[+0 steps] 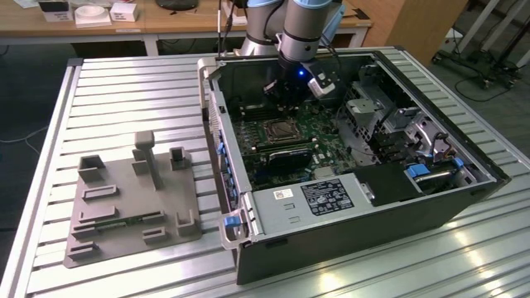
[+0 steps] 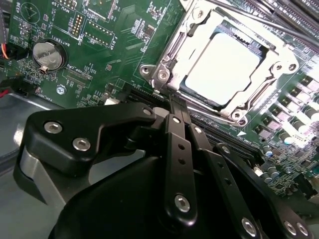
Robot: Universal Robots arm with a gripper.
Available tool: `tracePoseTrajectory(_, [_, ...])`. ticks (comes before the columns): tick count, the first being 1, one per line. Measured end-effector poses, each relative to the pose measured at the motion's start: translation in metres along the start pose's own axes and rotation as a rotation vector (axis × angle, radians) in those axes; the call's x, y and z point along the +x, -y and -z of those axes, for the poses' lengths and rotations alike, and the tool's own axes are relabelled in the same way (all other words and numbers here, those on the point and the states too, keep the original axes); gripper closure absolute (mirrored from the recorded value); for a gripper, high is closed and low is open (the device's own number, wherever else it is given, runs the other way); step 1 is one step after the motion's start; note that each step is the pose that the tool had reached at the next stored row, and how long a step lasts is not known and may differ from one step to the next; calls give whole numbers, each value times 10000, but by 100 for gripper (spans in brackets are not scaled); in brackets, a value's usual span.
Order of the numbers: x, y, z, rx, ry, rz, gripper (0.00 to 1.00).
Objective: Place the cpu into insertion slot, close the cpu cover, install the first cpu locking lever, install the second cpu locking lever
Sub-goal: 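Install the first cpu locking lever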
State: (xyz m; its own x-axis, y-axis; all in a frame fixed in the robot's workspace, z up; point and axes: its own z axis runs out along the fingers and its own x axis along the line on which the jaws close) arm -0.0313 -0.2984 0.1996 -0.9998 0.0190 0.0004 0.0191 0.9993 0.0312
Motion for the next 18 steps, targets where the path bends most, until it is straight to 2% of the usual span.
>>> tracePoseTrajectory(8, [-1,12,0,114,2,1,90])
tracePoseTrajectory(18, [-5,13,-4,304,5,-4,90])
